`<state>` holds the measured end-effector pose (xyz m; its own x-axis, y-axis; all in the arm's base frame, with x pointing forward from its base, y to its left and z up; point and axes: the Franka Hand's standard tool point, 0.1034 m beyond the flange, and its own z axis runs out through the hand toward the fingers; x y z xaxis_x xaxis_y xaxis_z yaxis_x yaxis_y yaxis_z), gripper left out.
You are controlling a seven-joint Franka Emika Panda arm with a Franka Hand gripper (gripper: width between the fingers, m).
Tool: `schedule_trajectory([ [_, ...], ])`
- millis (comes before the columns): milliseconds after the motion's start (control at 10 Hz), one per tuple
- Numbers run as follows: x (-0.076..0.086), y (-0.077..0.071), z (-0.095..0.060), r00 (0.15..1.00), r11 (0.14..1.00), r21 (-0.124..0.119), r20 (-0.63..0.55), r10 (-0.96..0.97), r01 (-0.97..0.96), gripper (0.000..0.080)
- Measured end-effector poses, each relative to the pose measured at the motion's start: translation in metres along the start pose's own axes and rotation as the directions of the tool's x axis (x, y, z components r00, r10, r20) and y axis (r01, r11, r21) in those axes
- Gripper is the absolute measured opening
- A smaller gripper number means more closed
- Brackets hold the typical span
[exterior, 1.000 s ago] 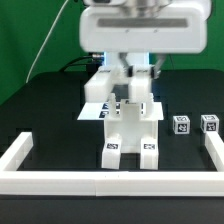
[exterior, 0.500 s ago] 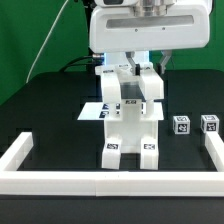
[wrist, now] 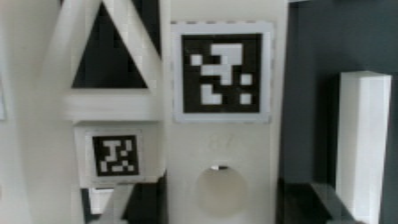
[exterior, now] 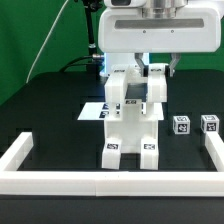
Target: Assemble chair
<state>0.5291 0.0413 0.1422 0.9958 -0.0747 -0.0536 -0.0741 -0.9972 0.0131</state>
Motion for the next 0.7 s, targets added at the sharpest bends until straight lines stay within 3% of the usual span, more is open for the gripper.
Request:
schedule_trajectory([
  [300,0.004,0.012,0.002,0.997,0.997,-0.006,-0.025,-0.078,0.078,0.0281],
  [700,0.005,0.012,0.012,0.995,0.995,-0.015,-0.018,-0.096,0.095,0.0281],
])
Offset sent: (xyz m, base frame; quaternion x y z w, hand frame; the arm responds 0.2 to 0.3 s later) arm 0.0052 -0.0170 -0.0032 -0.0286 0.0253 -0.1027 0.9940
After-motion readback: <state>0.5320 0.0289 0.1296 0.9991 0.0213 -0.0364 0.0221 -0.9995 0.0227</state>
